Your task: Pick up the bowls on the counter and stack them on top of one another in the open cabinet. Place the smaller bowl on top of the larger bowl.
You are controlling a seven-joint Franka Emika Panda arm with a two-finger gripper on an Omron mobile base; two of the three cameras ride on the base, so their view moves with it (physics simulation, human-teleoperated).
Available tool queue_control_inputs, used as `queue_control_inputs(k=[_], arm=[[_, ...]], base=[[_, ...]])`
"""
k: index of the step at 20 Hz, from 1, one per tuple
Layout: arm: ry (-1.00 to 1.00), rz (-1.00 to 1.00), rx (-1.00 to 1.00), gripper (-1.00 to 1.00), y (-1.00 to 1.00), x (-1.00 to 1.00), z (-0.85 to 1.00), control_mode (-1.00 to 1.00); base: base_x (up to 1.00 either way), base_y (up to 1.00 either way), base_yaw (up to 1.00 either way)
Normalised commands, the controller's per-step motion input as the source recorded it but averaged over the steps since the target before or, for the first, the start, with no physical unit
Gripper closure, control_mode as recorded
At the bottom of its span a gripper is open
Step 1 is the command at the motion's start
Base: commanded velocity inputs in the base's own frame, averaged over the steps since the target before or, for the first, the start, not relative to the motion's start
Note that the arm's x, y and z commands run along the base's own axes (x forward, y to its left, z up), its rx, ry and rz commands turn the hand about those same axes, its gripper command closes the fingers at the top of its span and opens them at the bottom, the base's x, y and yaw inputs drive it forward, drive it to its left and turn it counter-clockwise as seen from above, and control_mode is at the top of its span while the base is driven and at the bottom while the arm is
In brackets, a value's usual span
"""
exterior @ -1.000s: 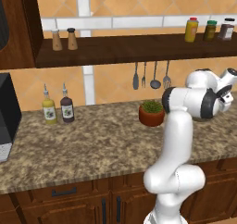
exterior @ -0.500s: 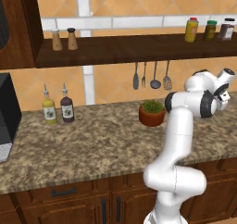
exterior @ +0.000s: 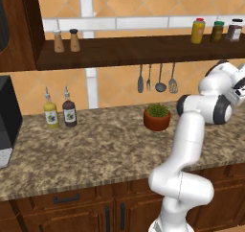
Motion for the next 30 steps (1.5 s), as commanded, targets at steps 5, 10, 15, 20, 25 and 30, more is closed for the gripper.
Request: queue_control_inputs(k=[5,10,15,20,25,30], arm=[[0.04,0.17,0.0,-1.0,0.01,-0.61,-0.27,-1.0],[0.12,0.19,-0.01,-1.0,0.18,-0.15,-0.52,-1.0],[0.09,0.13,0.0,-1.0,0.44,0.11,-0.53,-1.0],[0.09,0.09,0.0,-1.0,0.29,0.12,-0.53,-1.0],[0.09,0.06,0.0,-1.0,0.21,0.0,-0.5,-1.0],[0.01,0.02,0.0,1.0,0.04,0.0,-0.23,-1.0]], base=[[0.0,0.0,0.0],[0.0,0.0,0.0],[0.0,0.0,0.0],[0.0,0.0,0.0],[0.0,0.0,0.0],[0.0,0.0,0.0]])
